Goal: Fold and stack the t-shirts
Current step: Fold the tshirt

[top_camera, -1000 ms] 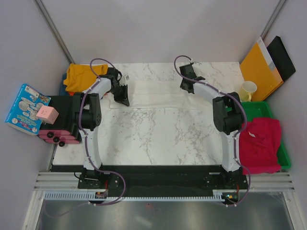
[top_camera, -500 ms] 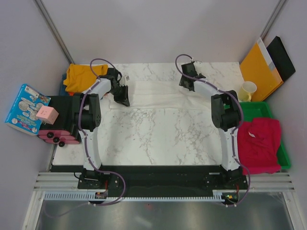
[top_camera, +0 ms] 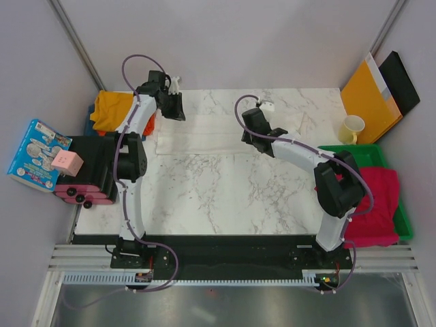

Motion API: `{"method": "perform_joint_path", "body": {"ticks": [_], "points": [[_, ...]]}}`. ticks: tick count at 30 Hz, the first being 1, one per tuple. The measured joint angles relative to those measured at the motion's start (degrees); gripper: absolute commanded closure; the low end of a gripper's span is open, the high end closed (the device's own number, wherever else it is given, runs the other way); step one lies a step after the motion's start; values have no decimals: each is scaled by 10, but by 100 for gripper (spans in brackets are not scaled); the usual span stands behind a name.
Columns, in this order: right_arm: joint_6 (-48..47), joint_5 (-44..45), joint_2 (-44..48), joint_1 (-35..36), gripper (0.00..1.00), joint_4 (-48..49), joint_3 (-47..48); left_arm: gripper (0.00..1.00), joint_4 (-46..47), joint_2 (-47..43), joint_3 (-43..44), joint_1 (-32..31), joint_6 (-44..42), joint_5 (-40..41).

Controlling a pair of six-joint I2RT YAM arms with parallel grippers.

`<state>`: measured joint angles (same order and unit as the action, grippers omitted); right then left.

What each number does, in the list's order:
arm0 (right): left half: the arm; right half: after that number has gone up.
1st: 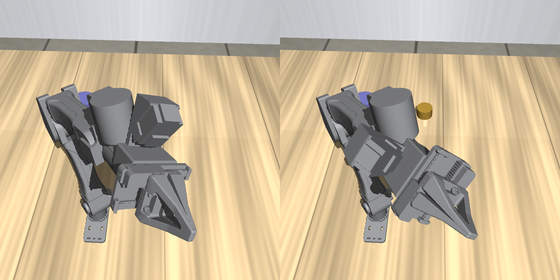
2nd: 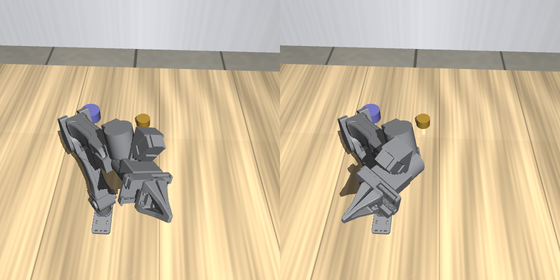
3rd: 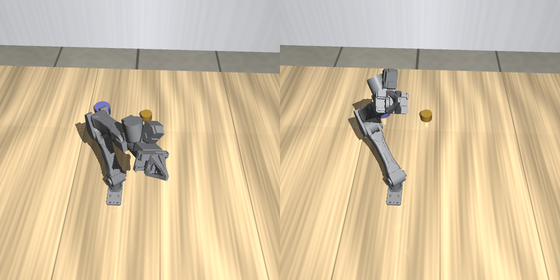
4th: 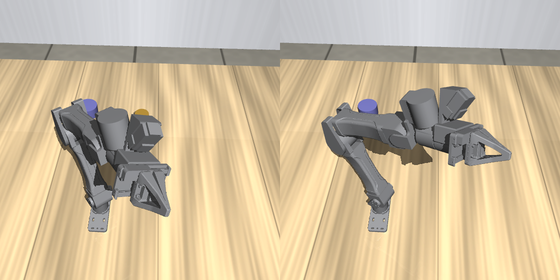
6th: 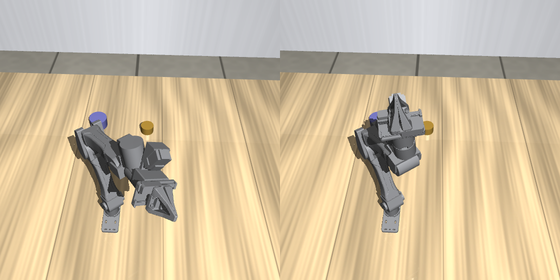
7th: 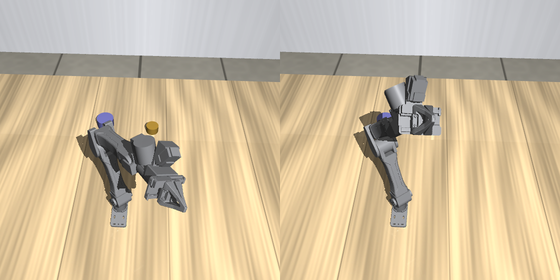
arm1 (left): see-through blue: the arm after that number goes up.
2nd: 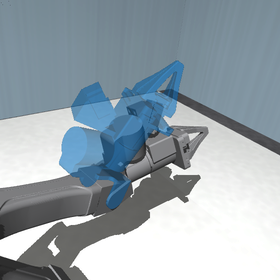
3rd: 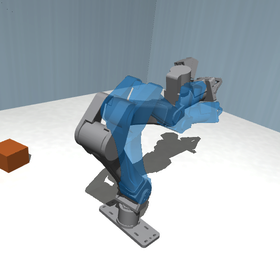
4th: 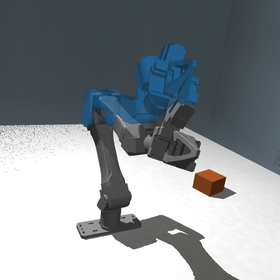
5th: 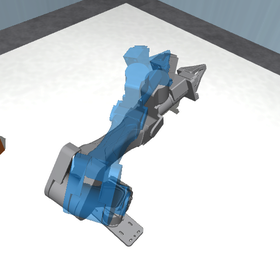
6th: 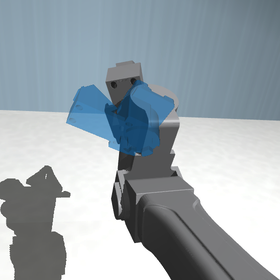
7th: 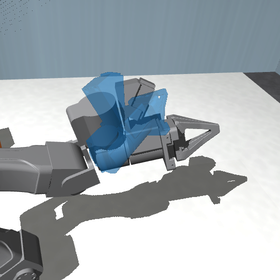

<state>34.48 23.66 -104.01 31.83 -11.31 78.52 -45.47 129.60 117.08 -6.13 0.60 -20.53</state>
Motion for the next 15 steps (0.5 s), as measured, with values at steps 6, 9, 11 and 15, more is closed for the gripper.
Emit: {"method": "perform_joint_path", "body": {"ticks": [6,9,11,15], "points": [[37,33,-35,-22,64,-39,-73,74,-13,73,78,0,0,17],[52,48,-35,-35,61,-41,-76,73,-28,98,78,0,-1,28],[58,56,-31,-41,61,-41,-76,72,-37,115,81,1,-2,36],[68,76,-18,-50,60,-41,-79,69,-51,136,114,1,-4,40]]}}
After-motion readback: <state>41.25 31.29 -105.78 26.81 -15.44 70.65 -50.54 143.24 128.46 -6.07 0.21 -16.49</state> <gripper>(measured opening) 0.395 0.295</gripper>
